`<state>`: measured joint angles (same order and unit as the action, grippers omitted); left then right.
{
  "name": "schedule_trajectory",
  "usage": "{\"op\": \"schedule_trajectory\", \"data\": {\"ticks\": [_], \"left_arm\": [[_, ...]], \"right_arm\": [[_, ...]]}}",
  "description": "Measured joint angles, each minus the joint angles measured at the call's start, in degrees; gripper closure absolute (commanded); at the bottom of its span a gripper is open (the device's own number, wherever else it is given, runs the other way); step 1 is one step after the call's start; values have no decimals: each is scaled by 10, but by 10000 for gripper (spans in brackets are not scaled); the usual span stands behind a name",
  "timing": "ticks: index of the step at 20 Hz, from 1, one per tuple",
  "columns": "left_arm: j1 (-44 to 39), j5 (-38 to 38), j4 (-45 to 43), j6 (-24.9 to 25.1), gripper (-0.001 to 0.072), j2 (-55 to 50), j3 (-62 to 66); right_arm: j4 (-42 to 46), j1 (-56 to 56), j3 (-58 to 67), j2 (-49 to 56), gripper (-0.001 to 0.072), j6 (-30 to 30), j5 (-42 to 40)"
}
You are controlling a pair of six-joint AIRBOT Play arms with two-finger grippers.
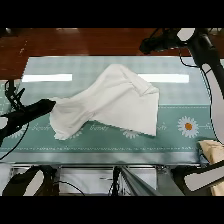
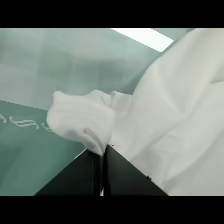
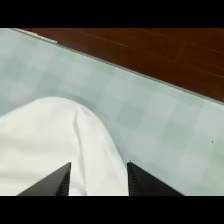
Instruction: Fold the shirts.
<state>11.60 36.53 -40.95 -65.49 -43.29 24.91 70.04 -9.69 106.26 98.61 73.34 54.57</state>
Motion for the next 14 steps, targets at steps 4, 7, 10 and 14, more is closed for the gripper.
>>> {"op": "schedule_trajectory", "data": {"ticks": [4,7,10,14], "left_arm": [[-5,-23,0,3,494,-3,0],[-3,-44,-6,30,-13,-3,2],[21,-3,-60,49,-12,-3,19],[90,139,-167,58,-12,-3,28]], "right_arm": [[113,1,0,-64,287,20,164],[217,12,0,-101,287,33,299],[228,40,0,-122,287,45,370],[196,81,-19,-132,287,54,414]]}}
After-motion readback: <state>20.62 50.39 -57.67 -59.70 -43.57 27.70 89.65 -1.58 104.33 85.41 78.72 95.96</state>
